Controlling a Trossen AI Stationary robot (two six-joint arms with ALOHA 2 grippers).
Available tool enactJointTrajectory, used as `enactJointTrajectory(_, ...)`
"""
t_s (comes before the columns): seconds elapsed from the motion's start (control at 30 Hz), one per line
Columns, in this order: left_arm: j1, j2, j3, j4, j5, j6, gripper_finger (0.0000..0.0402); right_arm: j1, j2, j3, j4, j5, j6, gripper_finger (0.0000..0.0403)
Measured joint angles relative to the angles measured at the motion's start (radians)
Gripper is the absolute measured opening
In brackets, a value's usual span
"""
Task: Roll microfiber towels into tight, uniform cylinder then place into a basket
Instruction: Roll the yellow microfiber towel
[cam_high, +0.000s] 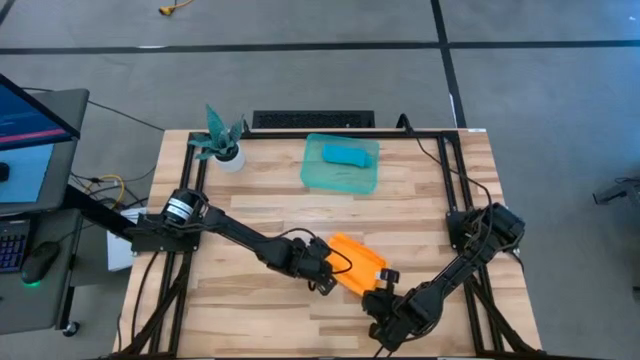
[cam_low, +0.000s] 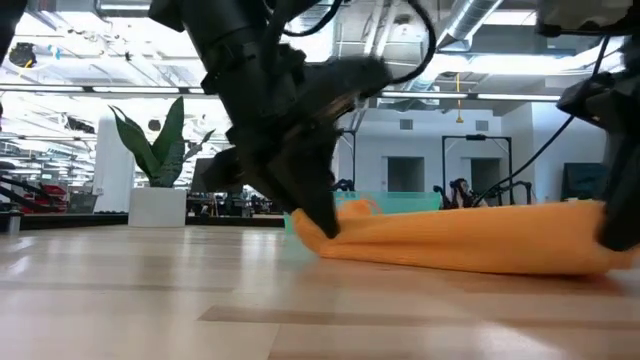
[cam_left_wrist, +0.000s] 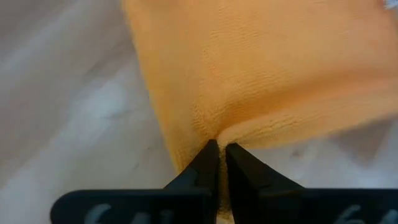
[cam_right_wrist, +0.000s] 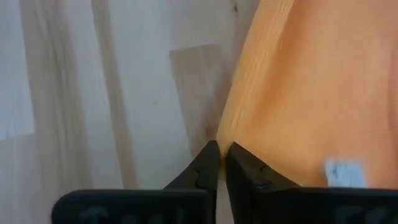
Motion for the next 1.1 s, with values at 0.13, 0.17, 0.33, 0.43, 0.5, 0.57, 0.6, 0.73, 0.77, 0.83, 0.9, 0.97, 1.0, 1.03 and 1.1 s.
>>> enactJointTrajectory(0.13,0.003,0.001,-0.005,-0.032,-0.018,0.008,0.0008,0.006,0.0,0.0,-0.001,-0.006,-0.003,0.0075)
enactJointTrajectory(0.17,0.004,0.001,-0.004,-0.034,-0.018,0.007,0.0008,0.006,0.0,0.0,-0.002,-0.008,-0.003,0.0084)
enactJointTrajectory(0.33,0.005,0.001,-0.003,-0.051,-0.018,-0.004,0.0008,-0.003,0.0,0.0,-0.012,-0.002,-0.009,0.0111)
enactJointTrajectory(0.43,0.006,0.001,-0.003,-0.045,-0.02,0.004,0.0008,-0.003,0.0,0.0,-0.001,0.05,-0.052,0.0115)
enactJointTrajectory(0.5,0.006,0.001,-0.003,-0.044,-0.02,0.007,0.0008,0.001,-0.001,0.0,0.021,0.114,-0.111,0.0115)
enactJointTrajectory(0.57,0.006,0.001,-0.003,-0.043,-0.019,0.007,0.0008,0.008,-0.001,0.0,0.052,0.176,-0.18,0.0113)
enactJointTrajectory(0.6,0.006,0.001,-0.003,-0.042,-0.019,0.007,0.0008,0.009,-0.002,0.0,0.066,0.199,-0.209,0.0112)
enactJointTrajectory(0.73,0.005,0.001,-0.003,-0.04,-0.018,0.007,0.0008,-0.001,-0.002,0.0,0.1,0.22,-0.268,0.0104)
enactJointTrajectory(0.77,0.005,0.001,-0.003,-0.039,-0.018,0.007,0.0008,-0.008,-0.002,0.0,0.105,0.222,-0.277,0.0102)
enactJointTrajectory(0.83,0.005,0.001,-0.003,-0.038,-0.016,0.007,0.0008,-0.023,-0.001,0.0,0.11,0.224,-0.291,0.0098)
enactJointTrajectory(0.9,0.005,0.001,-0.003,-0.038,-0.016,0.007,0.0008,-0.04,0.0,-0.008,0.117,0.223,-0.296,0.0095)
enactJointTrajectory(0.97,0.005,0.001,-0.003,-0.038,-0.016,0.007,0.0008,-0.058,0.0,-0.028,0.129,0.222,-0.298,0.0092)
enactJointTrajectory(1.0,0.005,0.001,-0.003,-0.038,-0.016,0.007,0.0008,-0.067,0.0,-0.041,0.134,0.218,-0.299,0.0091)
enactJointTrajectory(1.03,0.005,0.001,-0.003,-0.039,-0.016,0.007,0.0008,-0.074,0.001,-0.055,0.147,0.211,-0.297,0.0089)
enactJointTrajectory(1.1,0.005,0.001,-0.002,-0.04,-0.016,0.007,0.0008,-0.088,0.001,-0.08,0.158,0.208,-0.284,0.0086)
